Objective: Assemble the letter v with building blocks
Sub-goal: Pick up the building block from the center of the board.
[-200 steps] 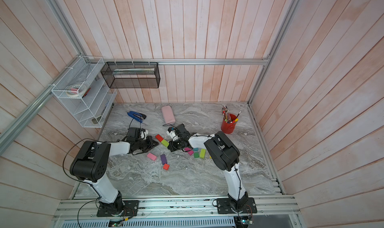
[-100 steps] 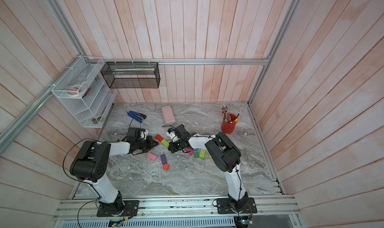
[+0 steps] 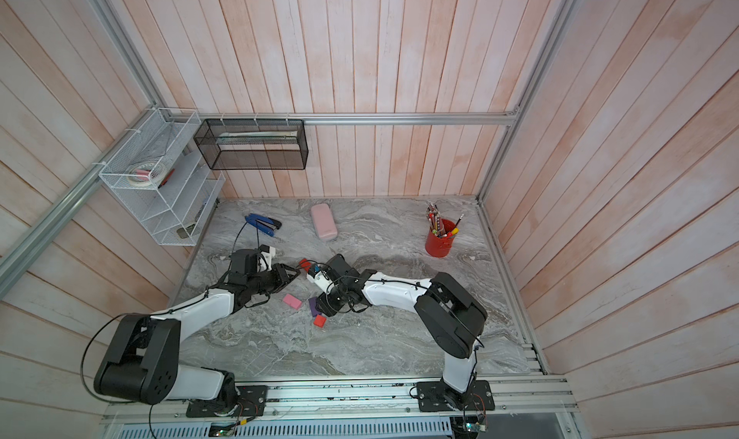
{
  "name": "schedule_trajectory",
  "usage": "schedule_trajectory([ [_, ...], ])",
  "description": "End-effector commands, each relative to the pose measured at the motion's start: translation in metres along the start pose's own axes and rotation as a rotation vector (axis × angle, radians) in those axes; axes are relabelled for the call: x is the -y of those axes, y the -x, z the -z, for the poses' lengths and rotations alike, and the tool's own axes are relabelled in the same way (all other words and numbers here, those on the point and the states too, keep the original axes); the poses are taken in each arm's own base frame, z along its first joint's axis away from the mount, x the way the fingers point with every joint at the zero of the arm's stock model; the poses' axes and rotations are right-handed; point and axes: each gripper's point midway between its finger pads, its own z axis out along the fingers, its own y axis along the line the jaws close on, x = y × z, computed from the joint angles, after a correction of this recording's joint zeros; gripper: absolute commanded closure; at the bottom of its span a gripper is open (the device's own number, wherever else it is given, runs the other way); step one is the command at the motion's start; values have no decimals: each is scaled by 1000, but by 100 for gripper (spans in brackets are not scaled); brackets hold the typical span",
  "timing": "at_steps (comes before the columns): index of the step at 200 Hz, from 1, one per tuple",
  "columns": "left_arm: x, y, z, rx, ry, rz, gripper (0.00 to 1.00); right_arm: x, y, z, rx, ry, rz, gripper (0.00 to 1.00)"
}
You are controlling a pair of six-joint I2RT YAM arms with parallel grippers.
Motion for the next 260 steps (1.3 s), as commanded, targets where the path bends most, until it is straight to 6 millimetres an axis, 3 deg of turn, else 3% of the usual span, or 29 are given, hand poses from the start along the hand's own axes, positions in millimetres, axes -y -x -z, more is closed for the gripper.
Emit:
schedule_trajectory([
  [1,-23,-25,12,-27,92,13,58,2,-13,-3,-35,-75,50,43],
  [63,-32,-58,43,12,108,48,52,-18,-21,-16,-32,-96,88,30],
  [88,-33,-63,48,27,102,53,52,-24,-21,-20,-36,-92,106,20],
  [134,-37,-66,49,20,110,54,52,-20,-33,-33,-94,-119,139,20],
  [163,-39,-68,47,17,111,56,53,-20,-38,-39,-121,-116,151,32],
  [225,-36,-66,36,-5,79,41,58,-11,-63,-28,-182,-145,172,91],
  [260,-19,-59,32,-1,7,2,69,7,-46,-3,-108,-183,132,96],
])
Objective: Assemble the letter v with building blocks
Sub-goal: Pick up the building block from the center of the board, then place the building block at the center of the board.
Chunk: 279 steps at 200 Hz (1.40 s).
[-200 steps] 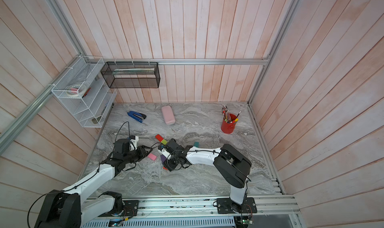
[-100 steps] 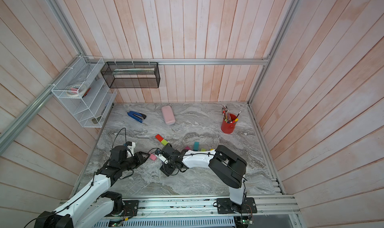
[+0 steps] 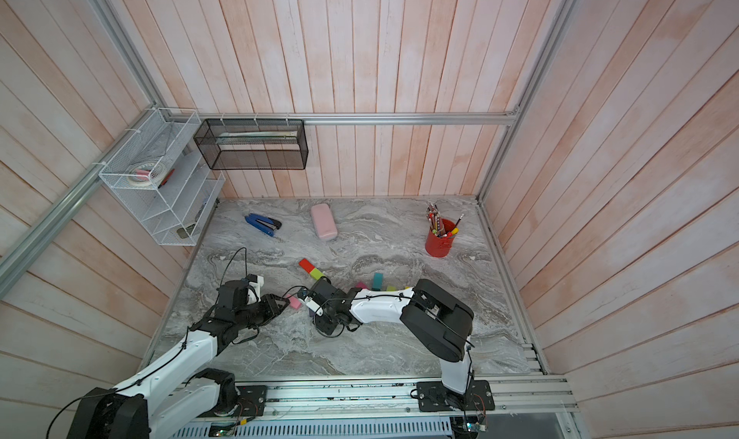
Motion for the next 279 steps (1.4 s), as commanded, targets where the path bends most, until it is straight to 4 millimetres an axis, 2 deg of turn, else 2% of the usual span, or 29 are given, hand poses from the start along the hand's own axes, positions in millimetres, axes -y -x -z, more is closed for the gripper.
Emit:
schedule_trajectory([
  [1,18,7,-1,20,-77,-54,70,22,-17,15,-37,-41,-40,97],
  [38,36,17,0,35,-112,-102,75,60,9,35,79,-38,-133,95],
  [78,41,23,-15,12,-70,-126,75,87,24,29,103,-38,-132,93],
  [143,47,36,-43,-14,-40,-103,76,105,47,4,76,-7,-117,91],
  [197,49,43,-64,-72,-28,-114,80,116,58,-5,78,-4,-134,90],
  [279,57,40,-76,-116,-78,-92,82,112,49,-10,62,16,-161,88],
])
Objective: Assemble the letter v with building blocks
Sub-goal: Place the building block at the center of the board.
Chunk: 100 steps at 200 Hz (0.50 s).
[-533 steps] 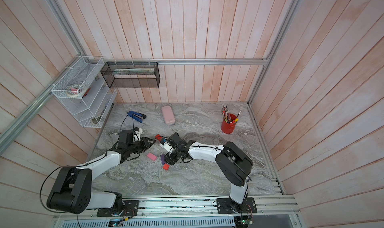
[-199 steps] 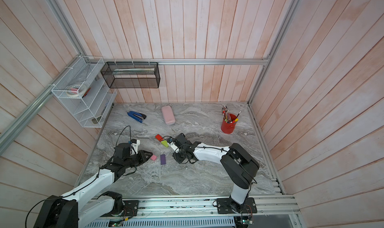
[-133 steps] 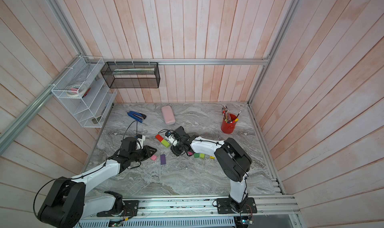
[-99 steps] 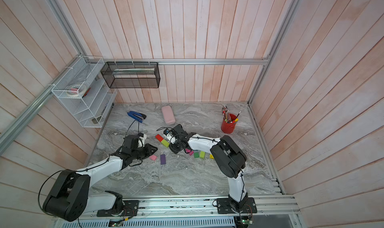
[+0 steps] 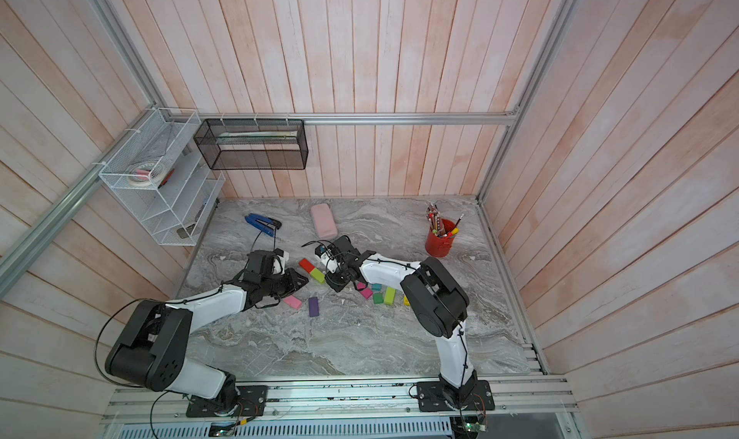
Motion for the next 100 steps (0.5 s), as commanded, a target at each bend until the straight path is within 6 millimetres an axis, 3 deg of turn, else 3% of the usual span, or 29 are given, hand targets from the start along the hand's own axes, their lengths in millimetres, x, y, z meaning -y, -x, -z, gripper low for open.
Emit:
schedule_trajectory([
  [1,11,3,-3,-1,-47,-15,82,-3,-10,-7,-33,27,-20,88],
  [100,-2,-5,-10,-10,-26,32,85,-6,-21,-22,-58,35,-16,84],
])
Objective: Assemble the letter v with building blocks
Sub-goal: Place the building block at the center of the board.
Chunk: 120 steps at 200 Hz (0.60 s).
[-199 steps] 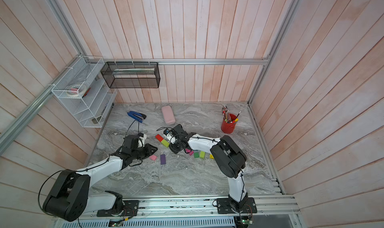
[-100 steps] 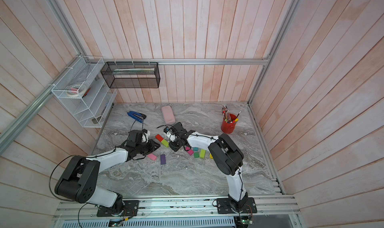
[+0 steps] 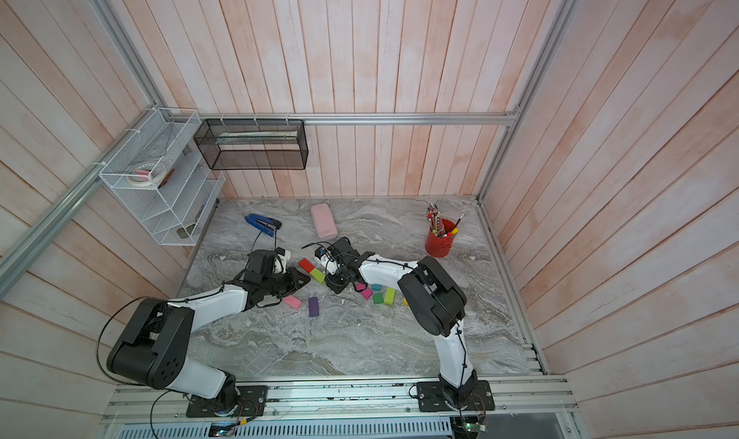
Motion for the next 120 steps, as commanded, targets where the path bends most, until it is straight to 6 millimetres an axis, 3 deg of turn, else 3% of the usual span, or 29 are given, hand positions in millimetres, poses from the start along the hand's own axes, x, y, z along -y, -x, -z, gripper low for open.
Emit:
schedule_trajectory([
  [1,-8,-8,-6,-20,6,18,85,-3,-9,-9,-27,15,-9,84],
  [41,-10,-9,-9,-26,8,20,85,-4,-11,-10,-33,14,-18,76],
  [64,-11,-9,-11,-28,11,21,85,-6,-9,-6,-26,23,-40,62],
  [95,-11,-10,-13,-33,2,26,85,-7,4,16,30,18,-84,46],
  [120,-9,-12,-13,-34,-14,20,86,-4,14,46,110,15,-158,44],
])
